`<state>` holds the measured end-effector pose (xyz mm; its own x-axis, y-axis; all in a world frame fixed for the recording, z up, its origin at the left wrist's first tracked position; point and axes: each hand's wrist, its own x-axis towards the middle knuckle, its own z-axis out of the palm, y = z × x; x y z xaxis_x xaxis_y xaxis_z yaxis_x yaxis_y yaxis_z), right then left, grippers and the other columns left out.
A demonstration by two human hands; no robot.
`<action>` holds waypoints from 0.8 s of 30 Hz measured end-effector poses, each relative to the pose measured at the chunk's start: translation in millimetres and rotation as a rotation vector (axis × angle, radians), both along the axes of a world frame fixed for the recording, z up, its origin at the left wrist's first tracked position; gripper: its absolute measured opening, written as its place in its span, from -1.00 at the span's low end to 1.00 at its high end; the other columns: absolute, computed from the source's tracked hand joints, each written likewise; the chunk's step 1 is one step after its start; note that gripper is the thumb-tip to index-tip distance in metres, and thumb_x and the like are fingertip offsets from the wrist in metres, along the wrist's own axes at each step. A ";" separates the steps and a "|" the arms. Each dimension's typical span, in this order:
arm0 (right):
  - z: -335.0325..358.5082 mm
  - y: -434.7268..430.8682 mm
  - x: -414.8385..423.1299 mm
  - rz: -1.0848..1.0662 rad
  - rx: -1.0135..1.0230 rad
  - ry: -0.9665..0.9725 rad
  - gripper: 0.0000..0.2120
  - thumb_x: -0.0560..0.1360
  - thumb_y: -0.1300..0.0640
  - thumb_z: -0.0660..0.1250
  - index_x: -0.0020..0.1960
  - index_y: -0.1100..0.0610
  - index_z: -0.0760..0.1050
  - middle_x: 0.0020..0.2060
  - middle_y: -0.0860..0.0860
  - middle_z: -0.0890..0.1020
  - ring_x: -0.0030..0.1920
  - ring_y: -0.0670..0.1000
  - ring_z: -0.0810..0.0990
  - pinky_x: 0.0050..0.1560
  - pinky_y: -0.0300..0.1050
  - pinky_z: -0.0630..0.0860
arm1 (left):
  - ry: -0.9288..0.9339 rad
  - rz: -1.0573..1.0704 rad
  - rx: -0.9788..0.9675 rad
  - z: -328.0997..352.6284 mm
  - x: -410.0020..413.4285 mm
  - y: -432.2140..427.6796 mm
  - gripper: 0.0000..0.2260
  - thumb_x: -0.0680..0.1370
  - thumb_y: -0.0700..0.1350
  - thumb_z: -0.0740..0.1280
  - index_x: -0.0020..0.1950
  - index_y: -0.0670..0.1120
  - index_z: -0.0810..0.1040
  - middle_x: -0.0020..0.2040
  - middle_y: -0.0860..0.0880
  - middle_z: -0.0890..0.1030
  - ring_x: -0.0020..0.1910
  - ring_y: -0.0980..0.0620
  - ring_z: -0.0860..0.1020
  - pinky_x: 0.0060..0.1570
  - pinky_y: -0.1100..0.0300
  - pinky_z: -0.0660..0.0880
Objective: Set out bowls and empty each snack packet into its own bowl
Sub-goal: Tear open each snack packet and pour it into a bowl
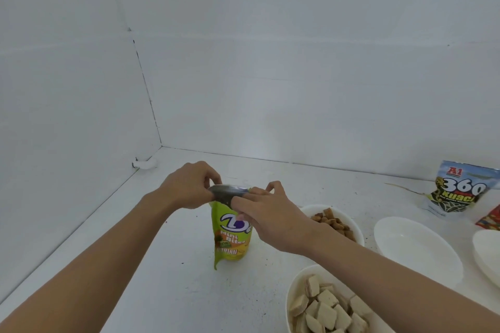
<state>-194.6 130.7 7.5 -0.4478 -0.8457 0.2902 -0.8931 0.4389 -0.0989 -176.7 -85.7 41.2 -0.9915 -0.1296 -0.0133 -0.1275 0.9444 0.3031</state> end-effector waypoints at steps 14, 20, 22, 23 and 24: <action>-4.8 9.9 -20.7 -0.094 0.047 0.049 -0.88 0.65 0.07 0.20 0.07 -0.01 0.51 0.03 -0.06 0.65 0.15 0.04 0.49 0.22 0.14 0.30 | 0.064 -0.077 0.203 -21.7 -12.5 13.2 -0.87 0.62 -0.10 0.33 -0.13 -0.03 0.49 0.00 0.01 0.65 -0.31 0.09 0.65 -0.27 0.21 0.58; 2.4 7.2 -22.1 -0.063 0.041 0.118 -0.92 0.62 0.12 0.23 0.01 0.00 0.49 -0.03 -0.06 0.64 0.07 0.04 0.51 0.10 0.11 0.36 | 0.163 0.008 0.106 -23.5 -16.6 11.7 -0.89 0.65 -0.02 0.27 -0.05 0.02 0.51 0.04 0.03 0.64 -0.20 0.06 0.53 -0.22 0.18 0.43; 0.7 9.2 -22.7 -0.083 0.033 0.145 -0.93 0.62 0.10 0.25 0.04 0.01 0.51 0.00 -0.05 0.66 0.08 0.04 0.54 0.12 0.10 0.36 | 0.171 -0.015 0.229 -27.1 -15.4 13.9 -0.88 0.65 0.00 0.27 -0.04 0.01 0.52 0.00 0.03 0.64 -0.32 0.12 0.55 -0.31 0.28 0.44; -1.2 10.5 -23.0 -0.090 0.032 0.147 -0.92 0.63 0.09 0.25 0.06 0.01 0.52 0.01 -0.05 0.66 0.09 0.04 0.54 0.14 0.11 0.36 | 0.160 -0.022 0.289 -29.5 -14.0 15.4 -0.87 0.65 0.01 0.27 -0.02 -0.01 0.54 -0.03 0.03 0.63 -0.35 0.12 0.58 -0.34 0.34 0.45; -3.4 11.4 -22.5 -0.093 0.032 0.149 -0.92 0.63 0.08 0.26 0.07 0.00 0.52 0.02 -0.04 0.67 0.09 0.05 0.56 0.15 0.11 0.36 | 0.147 -0.022 0.336 -32.4 -11.9 17.1 -0.85 0.65 0.02 0.27 0.00 -0.03 0.55 -0.05 0.04 0.63 -0.35 0.13 0.61 -0.36 0.38 0.45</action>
<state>-217.1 142.0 4.1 -0.4788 -0.8123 0.3330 -0.8520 0.5214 0.0467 -188.6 -68.6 8.8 -0.9884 -0.1212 0.0915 -0.0406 0.7911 0.6103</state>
